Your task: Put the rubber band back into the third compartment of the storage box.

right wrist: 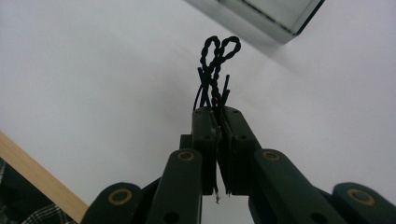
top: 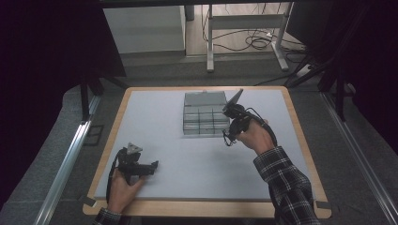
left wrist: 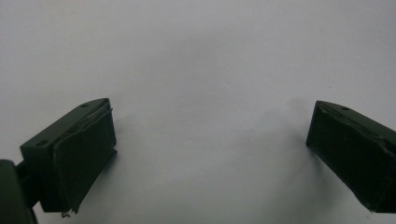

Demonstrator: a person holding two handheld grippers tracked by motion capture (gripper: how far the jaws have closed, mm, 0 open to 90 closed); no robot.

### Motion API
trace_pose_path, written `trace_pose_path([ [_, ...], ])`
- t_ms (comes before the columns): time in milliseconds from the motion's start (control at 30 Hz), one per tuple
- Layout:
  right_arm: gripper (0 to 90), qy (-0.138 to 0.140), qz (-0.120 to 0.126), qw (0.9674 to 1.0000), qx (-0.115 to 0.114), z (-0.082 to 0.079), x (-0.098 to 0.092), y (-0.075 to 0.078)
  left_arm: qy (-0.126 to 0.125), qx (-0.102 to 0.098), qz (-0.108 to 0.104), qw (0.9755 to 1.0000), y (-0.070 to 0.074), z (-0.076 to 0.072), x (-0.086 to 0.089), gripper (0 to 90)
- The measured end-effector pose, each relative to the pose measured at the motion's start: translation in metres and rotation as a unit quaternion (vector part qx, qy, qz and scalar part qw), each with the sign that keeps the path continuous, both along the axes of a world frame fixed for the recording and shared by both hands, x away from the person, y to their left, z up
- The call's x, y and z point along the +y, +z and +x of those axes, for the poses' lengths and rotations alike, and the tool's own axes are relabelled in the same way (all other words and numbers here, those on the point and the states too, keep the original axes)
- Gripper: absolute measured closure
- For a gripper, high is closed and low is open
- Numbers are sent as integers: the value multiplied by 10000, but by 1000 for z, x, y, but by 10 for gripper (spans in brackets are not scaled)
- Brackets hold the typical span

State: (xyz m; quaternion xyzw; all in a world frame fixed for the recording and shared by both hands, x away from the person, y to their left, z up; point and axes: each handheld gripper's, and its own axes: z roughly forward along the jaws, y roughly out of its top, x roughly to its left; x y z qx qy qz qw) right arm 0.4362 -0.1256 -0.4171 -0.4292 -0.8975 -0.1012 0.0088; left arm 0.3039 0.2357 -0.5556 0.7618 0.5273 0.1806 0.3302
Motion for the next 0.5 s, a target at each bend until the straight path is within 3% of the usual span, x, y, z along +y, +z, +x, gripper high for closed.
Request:
trace_pose_path([
  [267, 841, -90, 56, 9998, -140, 8, 1, 8, 8, -8, -19, 10000, 0, 0, 0, 14],
  [500, 840, -203, 173, 9988, -416, 13, 1, 15, 19, -12, -28, 10000, 0, 0, 0, 14],
])
